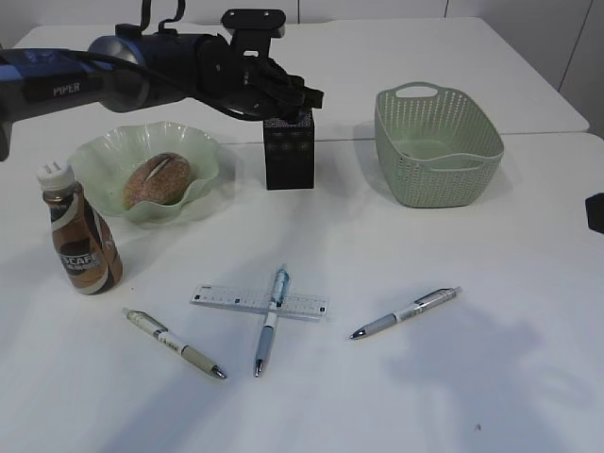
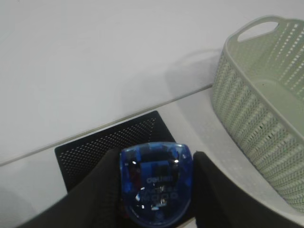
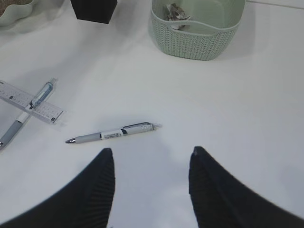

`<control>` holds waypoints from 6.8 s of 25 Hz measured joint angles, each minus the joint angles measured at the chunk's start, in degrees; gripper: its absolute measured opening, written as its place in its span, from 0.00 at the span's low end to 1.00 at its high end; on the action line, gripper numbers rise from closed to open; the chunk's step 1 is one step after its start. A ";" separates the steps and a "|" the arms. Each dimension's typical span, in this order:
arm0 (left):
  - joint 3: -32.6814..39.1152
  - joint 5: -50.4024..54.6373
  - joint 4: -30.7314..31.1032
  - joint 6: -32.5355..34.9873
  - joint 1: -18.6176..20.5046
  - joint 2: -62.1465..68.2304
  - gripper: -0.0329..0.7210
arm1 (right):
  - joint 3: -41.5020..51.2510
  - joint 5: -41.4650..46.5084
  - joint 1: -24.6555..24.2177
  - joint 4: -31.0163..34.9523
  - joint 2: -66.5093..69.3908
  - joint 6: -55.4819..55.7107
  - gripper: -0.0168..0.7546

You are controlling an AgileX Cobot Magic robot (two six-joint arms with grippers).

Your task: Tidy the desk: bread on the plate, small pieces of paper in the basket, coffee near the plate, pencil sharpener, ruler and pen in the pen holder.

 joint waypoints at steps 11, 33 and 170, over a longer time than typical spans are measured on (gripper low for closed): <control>0.00 0.46 0.00 0.09 0.20 0.00 0.49 | 0.00 0.00 0.00 0.00 0.00 0.00 0.55; 0.00 2.36 0.81 0.09 1.04 0.00 0.64 | 0.00 0.00 0.00 0.00 0.00 0.00 0.55; 89.76 -20.73 9.78 -6.29 1.04 -67.65 0.46 | 0.00 9.38 0.00 0.54 0.00 -8.33 0.55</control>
